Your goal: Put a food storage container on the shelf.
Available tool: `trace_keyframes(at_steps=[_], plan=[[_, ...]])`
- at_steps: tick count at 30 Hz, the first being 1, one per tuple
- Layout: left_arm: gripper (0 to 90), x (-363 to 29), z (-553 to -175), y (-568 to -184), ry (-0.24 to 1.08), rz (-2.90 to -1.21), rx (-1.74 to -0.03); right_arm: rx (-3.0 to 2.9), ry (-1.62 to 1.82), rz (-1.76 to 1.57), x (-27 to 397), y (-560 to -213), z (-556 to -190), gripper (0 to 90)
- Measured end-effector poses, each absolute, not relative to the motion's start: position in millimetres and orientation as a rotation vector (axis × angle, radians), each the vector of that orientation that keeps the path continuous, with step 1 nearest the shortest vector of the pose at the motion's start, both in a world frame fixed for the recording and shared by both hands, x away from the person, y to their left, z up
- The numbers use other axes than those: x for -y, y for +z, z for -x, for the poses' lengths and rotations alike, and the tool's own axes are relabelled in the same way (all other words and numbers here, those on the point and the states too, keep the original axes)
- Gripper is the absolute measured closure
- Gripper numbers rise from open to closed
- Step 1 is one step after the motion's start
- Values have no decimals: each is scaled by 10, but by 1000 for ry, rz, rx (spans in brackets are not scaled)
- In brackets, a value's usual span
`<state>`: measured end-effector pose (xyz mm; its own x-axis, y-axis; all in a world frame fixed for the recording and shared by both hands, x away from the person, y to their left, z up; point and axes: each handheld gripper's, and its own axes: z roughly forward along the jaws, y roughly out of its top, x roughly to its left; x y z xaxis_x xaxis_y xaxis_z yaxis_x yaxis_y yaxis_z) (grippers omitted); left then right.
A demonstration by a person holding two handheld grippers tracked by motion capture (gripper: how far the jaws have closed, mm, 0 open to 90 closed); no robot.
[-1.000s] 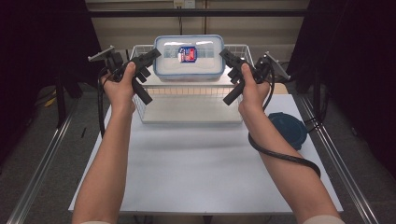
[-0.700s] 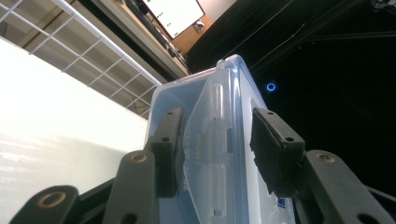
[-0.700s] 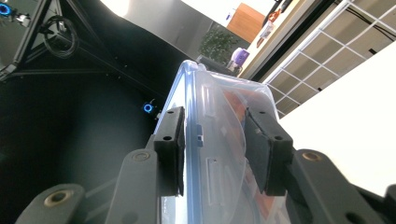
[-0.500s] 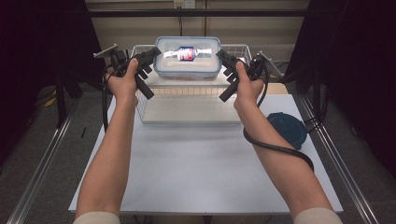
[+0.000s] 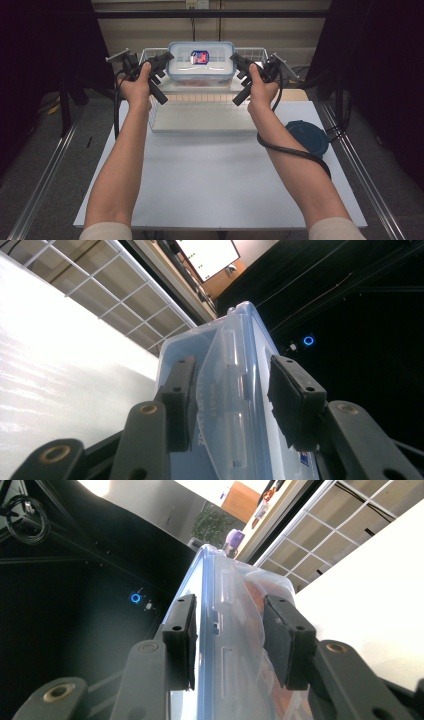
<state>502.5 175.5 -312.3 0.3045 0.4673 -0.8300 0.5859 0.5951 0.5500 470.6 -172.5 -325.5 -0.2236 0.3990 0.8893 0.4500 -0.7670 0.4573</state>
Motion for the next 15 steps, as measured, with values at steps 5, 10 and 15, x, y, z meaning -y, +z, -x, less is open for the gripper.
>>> trace_keyframes(at_steps=[5, 10, 15], plan=[[537, -1703, -5048, -3119, -85, -1037, -1320, 1076, -2187, 1961, 1735, -3259, -4728, 577], [537, -1668, -5071, -3150, -102, -1035, -1328, 1066, -2182, 1984, 1765, -3276, -4757, 574], [532, -1632, -5096, -3177, -96, -1025, -1340, 1076, -2175, 2010, 1772, -3300, -4795, 567]])
